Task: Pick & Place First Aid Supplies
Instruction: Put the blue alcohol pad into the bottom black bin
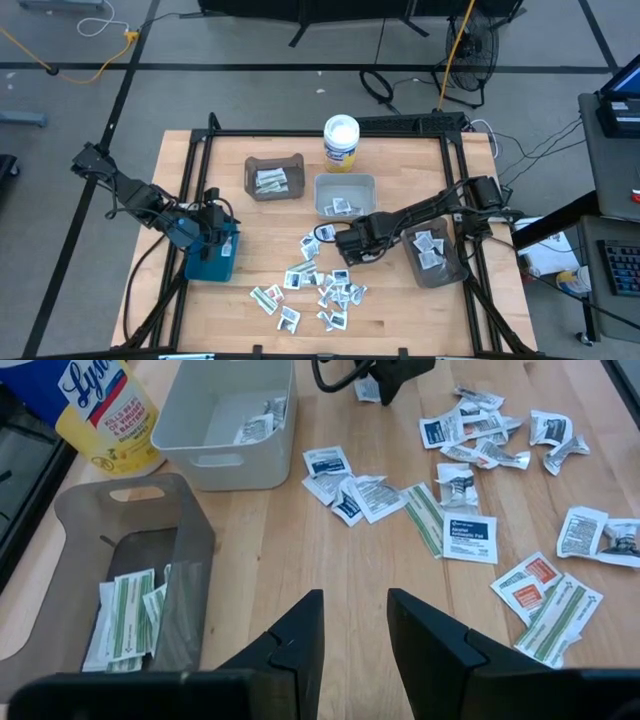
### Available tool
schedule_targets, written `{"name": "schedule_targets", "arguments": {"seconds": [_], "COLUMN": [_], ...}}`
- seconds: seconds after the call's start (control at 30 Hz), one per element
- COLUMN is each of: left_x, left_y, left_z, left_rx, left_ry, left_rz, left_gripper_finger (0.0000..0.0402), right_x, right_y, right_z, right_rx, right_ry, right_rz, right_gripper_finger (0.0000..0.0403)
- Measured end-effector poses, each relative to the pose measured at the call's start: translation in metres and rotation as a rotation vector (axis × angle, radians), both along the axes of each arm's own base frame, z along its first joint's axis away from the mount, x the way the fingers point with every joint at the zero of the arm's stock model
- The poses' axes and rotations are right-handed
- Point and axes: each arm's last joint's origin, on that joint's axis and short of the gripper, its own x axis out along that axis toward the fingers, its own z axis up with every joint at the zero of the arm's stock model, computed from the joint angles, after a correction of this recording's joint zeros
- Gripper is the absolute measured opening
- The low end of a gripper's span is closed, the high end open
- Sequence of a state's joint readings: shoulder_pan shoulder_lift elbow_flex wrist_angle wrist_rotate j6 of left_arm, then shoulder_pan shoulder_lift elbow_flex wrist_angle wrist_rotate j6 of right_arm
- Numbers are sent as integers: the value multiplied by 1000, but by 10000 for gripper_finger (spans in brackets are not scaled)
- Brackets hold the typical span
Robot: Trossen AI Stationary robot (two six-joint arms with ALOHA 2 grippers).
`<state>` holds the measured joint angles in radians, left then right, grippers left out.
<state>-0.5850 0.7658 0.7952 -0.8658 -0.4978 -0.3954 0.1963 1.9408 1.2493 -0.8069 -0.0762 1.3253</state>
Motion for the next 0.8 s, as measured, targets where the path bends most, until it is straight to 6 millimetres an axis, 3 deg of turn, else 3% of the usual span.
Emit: {"name": "schedule_targets", "arguments": {"seconds": [0.5, 0.8], "left_x": [0, 0], "left_y": [0, 0], "left_z": [0, 0], "left_rx": [0, -1], "left_ry": [1, 1], "left_rz": [0, 0], "left_gripper_finger": [118, 118], "right_x": [0, 0], "right_y": [1, 1], "right_z": [0, 0], "right_rx": [28, 32], "right_ry": [-7, -10], "right_rz": [7, 24], "right_gripper_finger": [238, 227]}}
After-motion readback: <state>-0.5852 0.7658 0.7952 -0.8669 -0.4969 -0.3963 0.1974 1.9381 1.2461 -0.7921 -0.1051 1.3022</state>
